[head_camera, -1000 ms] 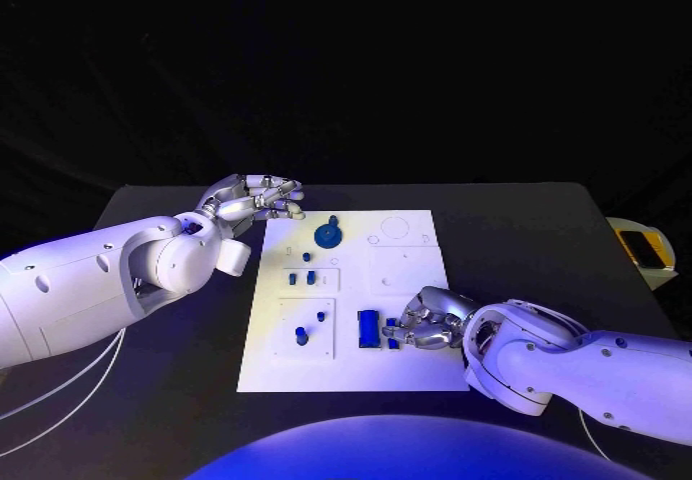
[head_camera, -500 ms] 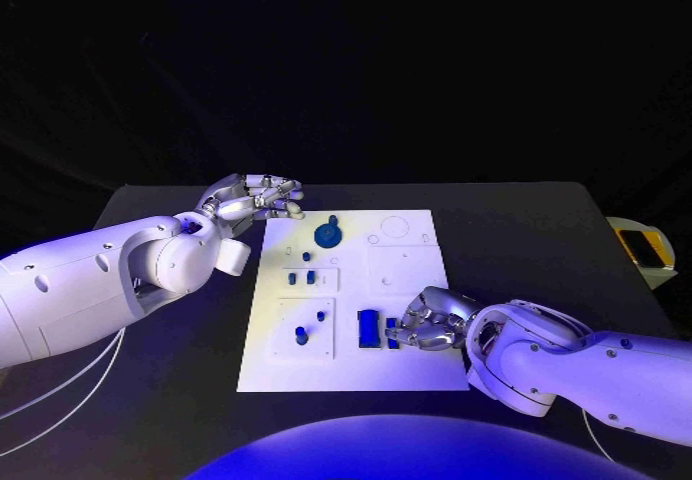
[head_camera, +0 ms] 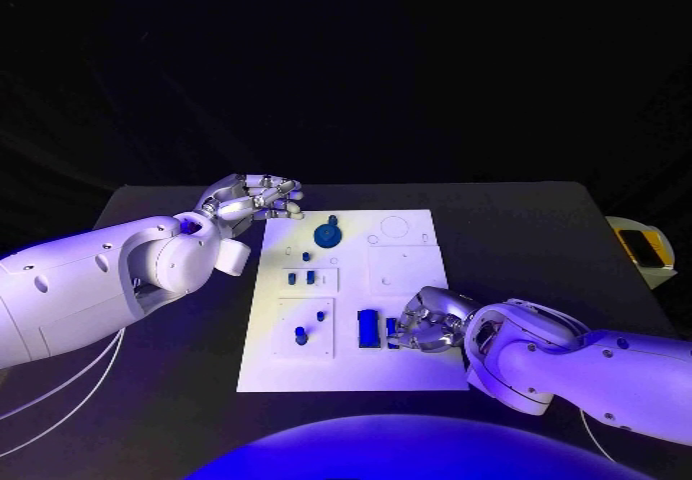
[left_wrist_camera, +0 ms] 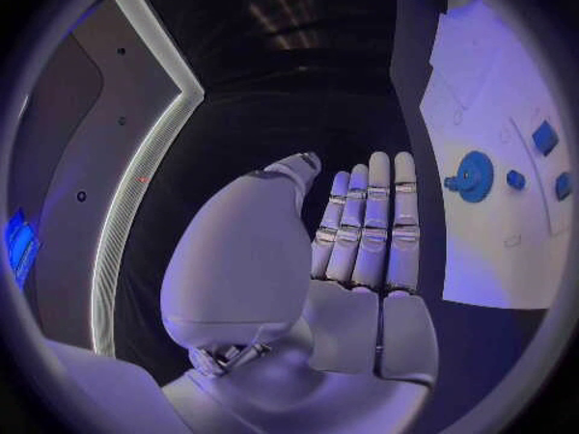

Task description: Assemble the parts on the task board

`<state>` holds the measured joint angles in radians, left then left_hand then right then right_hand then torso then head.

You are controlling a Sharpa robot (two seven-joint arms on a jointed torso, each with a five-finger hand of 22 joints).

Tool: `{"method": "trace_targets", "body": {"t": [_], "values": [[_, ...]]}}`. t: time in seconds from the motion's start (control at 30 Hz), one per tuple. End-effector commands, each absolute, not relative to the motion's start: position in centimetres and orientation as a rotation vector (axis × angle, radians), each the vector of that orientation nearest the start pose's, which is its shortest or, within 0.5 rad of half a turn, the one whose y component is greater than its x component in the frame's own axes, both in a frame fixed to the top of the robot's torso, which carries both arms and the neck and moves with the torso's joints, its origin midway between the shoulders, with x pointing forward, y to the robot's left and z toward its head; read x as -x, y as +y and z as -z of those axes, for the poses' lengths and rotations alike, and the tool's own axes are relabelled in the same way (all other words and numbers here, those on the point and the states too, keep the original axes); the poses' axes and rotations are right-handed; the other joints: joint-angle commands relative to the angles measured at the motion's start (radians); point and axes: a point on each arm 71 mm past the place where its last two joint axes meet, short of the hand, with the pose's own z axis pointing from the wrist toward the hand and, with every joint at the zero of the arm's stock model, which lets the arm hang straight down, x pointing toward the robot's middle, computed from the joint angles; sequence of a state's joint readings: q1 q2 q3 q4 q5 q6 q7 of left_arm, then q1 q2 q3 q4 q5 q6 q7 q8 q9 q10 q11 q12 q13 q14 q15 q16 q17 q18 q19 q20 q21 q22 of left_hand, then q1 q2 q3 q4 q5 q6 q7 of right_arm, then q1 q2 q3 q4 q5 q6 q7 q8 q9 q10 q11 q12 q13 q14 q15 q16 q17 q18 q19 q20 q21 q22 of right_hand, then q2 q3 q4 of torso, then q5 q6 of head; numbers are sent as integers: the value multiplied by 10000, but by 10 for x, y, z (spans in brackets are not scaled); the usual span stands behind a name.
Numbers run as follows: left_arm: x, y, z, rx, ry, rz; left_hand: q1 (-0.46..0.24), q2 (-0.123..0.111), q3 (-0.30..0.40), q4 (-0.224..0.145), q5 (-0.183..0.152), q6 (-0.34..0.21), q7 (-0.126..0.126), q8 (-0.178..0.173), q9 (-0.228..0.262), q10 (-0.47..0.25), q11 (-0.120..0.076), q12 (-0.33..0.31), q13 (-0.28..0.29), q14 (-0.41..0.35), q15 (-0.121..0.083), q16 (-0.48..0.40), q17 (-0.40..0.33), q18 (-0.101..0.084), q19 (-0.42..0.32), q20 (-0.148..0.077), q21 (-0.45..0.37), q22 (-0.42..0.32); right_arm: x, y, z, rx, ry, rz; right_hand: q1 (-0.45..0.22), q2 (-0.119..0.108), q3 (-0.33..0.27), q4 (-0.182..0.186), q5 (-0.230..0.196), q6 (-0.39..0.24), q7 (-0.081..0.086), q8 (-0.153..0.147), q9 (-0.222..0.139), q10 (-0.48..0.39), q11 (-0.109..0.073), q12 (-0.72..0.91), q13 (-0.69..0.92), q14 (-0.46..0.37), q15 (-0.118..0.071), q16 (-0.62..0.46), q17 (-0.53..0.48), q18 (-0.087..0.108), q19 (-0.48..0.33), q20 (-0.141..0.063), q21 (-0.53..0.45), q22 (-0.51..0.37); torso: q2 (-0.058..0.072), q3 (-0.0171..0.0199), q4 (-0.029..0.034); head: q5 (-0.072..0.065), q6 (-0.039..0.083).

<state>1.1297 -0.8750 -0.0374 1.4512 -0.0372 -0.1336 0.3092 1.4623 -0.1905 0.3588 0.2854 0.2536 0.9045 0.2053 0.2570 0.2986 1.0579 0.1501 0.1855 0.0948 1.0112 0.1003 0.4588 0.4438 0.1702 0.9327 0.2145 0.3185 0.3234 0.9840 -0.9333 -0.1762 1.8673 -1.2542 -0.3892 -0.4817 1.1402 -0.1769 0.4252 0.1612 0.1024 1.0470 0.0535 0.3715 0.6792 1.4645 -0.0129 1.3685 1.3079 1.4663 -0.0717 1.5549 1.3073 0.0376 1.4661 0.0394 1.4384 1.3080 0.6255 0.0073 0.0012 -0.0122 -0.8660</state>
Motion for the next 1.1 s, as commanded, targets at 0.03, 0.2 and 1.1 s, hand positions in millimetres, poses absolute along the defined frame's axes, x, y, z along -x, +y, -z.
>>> {"method": "trace_targets", "body": {"t": [0.03, 0.2, 1.1], "values": [[-484, 236, 220, 11691, 15866, 15610, 36, 94, 24, -32, -14, -39, -26, 60, 10, -70, -6, -31, -5, -65, -14, 35, 16, 104, 60, 16, -51, -13, -342, -170, 298, -1977, 21626, -6104, 97, 17, -7, -53, -47, -38, -13, -8, -18, 214, -75, -8, 1398, 964, -90, -4, 2239, -112, 624, -104, -20, 2277, 9, -3, 8, 2, -16], [-484, 236, 220, 11693, 15869, 15609, 36, 94, 24, -32, -14, -39, -26, 60, 10, -70, -6, -31, -5, -65, -14, 35, 16, 104, 60, 16, -51, -13, -343, -171, 299, -1919, 21600, -5977, 105, 32, 0, -53, -33, -25, -16, -3, -21, 214, -75, -11, 1397, 963, -91, -7, 2232, -111, 622, -105, -26, 2275, -1, -12, 1, 3, -30], [-484, 237, 220, 11704, 15819, 15548, 36, 94, 24, -32, -14, -39, -26, 60, 10, -70, -6, -31, -5, -65, -14, 35, 16, 104, 60, 16, -51, -13, -347, -179, 278, -2609, 19564, -7809, -72, -210, -303, 120, 58, -139, 82, -61, -162, 22, 4, -421, 1173, 904, -35, -126, 1968, -3, 431, -70, -607, 2124, -28, -19, 3, 2, 81]]}}
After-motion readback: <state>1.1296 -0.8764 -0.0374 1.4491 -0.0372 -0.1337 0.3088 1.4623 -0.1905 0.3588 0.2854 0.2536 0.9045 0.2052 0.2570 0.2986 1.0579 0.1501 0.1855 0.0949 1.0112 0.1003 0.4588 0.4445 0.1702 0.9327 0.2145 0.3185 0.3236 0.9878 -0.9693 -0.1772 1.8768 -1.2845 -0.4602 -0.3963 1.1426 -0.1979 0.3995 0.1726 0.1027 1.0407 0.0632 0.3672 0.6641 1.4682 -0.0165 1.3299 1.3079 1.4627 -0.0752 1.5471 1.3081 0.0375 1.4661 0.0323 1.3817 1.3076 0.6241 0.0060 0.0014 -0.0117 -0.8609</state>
